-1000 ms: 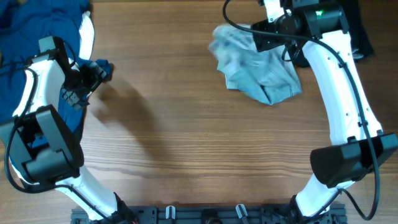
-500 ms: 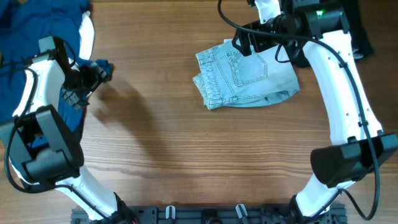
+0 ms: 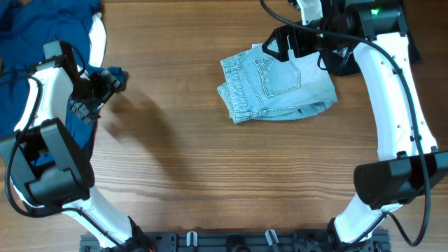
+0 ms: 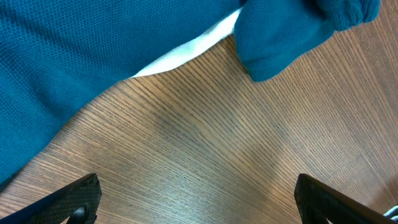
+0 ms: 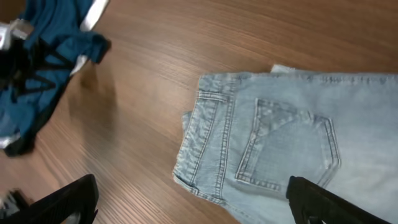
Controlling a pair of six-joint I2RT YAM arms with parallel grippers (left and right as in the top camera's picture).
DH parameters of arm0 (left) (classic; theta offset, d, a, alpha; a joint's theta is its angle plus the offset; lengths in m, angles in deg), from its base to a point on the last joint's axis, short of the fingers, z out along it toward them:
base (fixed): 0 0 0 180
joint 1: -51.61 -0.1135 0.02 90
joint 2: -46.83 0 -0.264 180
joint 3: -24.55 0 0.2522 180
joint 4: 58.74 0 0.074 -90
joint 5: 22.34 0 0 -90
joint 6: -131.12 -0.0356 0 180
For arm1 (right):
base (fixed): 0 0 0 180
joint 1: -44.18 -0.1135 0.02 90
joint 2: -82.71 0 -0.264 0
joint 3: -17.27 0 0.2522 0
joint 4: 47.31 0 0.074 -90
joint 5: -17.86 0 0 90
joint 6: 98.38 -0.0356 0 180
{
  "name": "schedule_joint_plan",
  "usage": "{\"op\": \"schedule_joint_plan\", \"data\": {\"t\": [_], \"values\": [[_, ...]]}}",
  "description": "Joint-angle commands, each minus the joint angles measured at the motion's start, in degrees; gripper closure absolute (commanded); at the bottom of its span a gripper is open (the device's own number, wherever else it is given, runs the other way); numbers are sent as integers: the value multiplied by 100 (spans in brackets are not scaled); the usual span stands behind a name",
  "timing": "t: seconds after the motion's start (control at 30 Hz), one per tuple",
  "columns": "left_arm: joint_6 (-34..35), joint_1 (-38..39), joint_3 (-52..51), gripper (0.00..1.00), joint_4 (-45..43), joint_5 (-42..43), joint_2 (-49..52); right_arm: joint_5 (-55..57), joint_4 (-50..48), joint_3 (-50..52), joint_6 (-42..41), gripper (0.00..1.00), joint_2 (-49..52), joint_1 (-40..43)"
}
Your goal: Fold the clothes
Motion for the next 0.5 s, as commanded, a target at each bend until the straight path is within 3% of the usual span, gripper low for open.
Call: {"op": "schedule_joint_plan", "data": {"t": [0.0,0.27,0.47], "values": [[74,-9,81,0,-11,-33,-105,1248,-15,-144,-1681,4,-149,-24],[76,-9,81,0,-11,-33,-105,2651,120,-144,-2874,4,-149,-164],[76,-9,81,0,11,-31,-105,3141,157,-142,-3064,4,-94,-393]]}}
